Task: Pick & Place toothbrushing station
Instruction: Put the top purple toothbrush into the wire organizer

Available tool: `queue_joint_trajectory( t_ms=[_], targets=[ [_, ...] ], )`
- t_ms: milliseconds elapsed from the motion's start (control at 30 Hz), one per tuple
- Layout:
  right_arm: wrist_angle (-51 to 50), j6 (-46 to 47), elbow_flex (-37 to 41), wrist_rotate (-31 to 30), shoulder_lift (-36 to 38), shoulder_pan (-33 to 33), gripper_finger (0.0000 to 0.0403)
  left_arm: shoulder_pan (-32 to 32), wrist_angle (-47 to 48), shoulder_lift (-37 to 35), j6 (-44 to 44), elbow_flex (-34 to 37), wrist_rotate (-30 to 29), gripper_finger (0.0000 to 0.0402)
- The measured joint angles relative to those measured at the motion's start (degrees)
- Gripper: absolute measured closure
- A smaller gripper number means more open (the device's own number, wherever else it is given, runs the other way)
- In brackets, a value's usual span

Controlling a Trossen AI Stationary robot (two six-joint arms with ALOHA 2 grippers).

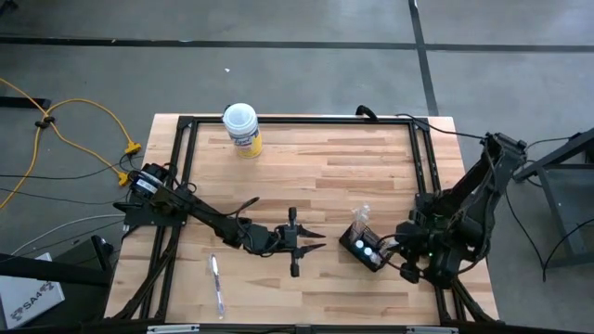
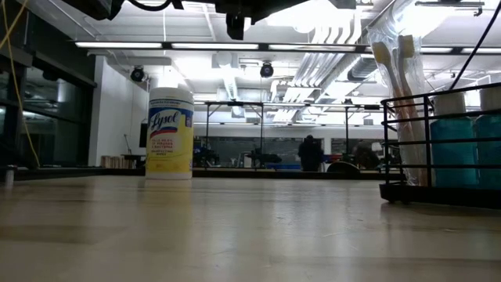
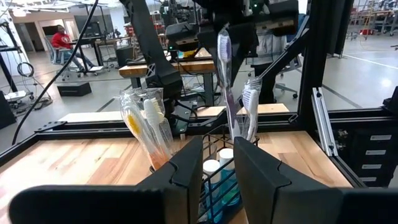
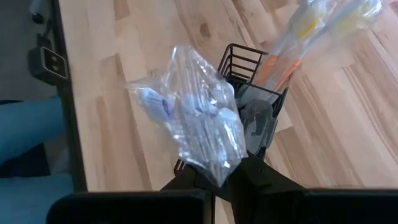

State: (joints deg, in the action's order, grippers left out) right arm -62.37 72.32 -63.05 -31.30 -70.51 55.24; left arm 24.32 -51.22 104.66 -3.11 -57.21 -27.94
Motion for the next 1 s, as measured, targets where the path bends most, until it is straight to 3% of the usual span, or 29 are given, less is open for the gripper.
queue_joint_trajectory(
  t_ms=[800, 1000],
  targets=[
    [0.01, 10.26, 0.00, 1.33, -11.64, -0.17, 0.0391, 0.56, 0.00, 0.02, 0.15, 0.00, 0.02, 0.0316],
    [1.59, 11.70, -0.02, 1.59, -12.66, -0.17, 0.0372, 0.61, 0.00, 0.02, 0.15, 0.00, 0.02, 0.0316]
  ],
)
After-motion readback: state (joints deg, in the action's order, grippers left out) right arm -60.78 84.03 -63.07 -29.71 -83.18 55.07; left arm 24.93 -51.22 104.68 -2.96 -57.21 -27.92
